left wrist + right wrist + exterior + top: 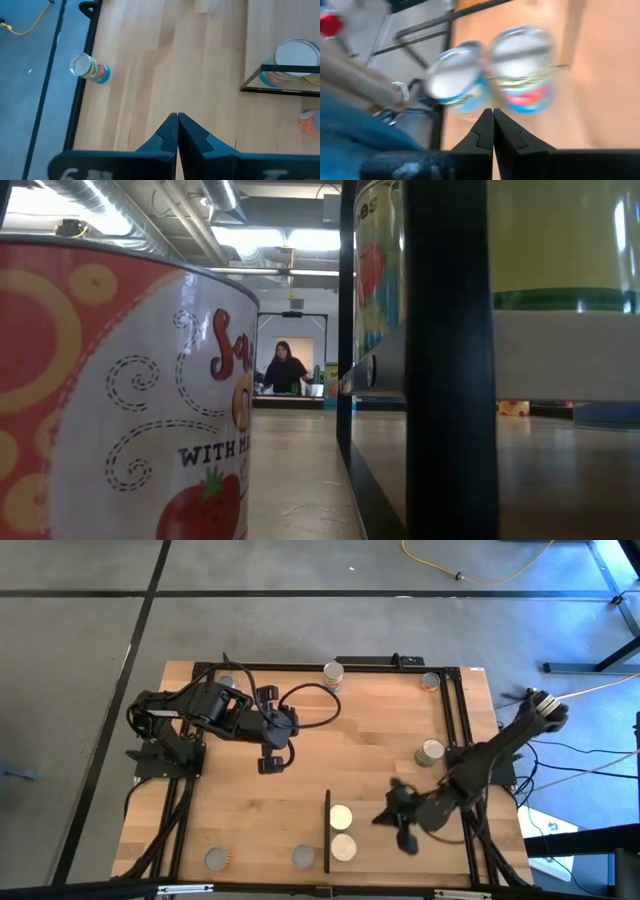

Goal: Pick and place cans onto a shelf
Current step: Put the canned tomatoes on the shelf

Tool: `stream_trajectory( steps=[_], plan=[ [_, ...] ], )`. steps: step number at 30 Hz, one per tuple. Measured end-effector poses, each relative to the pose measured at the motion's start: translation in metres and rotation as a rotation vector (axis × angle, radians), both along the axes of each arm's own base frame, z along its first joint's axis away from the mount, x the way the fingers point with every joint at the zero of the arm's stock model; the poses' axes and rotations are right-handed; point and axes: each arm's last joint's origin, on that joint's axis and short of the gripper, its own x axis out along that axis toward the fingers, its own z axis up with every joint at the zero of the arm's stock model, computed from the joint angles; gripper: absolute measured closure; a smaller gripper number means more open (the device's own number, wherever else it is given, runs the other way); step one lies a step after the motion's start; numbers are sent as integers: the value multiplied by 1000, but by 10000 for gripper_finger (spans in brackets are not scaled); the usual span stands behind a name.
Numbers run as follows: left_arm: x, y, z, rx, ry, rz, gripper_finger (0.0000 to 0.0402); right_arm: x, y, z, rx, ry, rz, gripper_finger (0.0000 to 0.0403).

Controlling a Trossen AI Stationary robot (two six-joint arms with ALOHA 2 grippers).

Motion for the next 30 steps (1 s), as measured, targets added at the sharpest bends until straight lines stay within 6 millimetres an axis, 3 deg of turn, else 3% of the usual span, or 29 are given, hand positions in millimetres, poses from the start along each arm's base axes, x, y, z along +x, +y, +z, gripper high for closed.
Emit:
stream_trajectory(
  steps=[6, 14, 18, 24, 30],
  plan=[
    [1, 4, 0, 11, 4, 1, 389, -18, -33, 52, -170, 184, -141, 400],
    [5, 35, 1, 83, 9, 101, 347, -47, -81, 113, -128, 452, -530, 400],
    [15, 62, 0, 195, 26, 98, 345, -54, -100, 126, -13, 479, -615, 400],
    [52, 104, -9, 397, 72, -149, 344, -62, -132, 136, -38, 442, -688, 400],
    [74, 152, -31, 338, 88, -278, 344, -67, -156, 142, -113, 422, -718, 400]
  ],
)
